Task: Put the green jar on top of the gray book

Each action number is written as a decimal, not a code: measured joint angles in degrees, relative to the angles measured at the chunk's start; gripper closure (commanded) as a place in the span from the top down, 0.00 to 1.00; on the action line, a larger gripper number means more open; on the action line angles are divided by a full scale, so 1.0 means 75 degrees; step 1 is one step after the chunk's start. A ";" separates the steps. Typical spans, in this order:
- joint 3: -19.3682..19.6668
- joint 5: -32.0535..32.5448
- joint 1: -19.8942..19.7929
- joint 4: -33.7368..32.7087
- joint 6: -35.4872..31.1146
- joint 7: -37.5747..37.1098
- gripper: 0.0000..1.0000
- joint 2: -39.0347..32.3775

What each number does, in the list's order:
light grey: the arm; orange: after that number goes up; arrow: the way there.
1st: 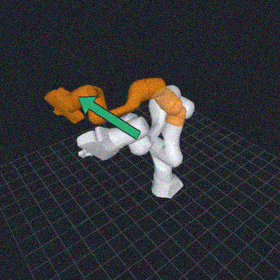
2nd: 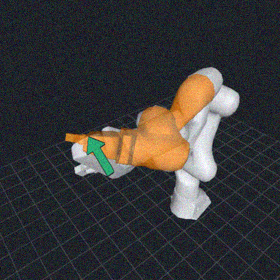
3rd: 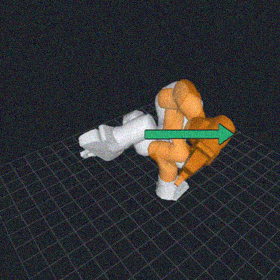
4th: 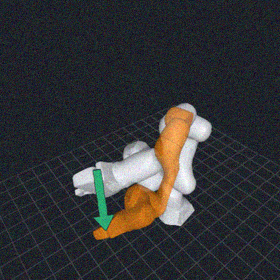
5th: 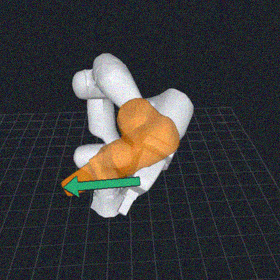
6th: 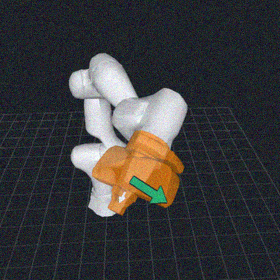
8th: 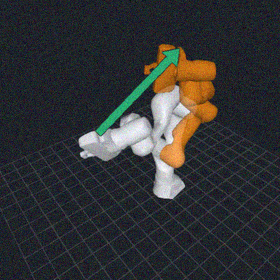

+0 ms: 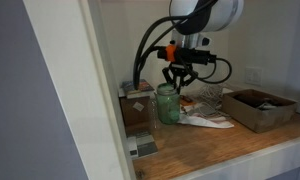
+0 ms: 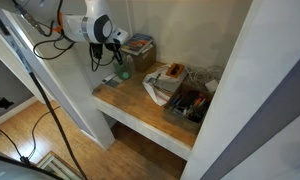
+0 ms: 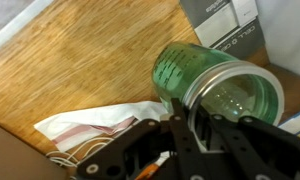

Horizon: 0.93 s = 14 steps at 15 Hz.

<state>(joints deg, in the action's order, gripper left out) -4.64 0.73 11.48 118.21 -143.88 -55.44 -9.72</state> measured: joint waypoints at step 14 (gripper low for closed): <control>-0.0235 -0.0762 0.0018 -0.0271 -0.0176 0.1827 0.03 -0.0361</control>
<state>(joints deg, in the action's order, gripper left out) -6.40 -4.99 11.61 116.17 -145.21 -41.73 -12.43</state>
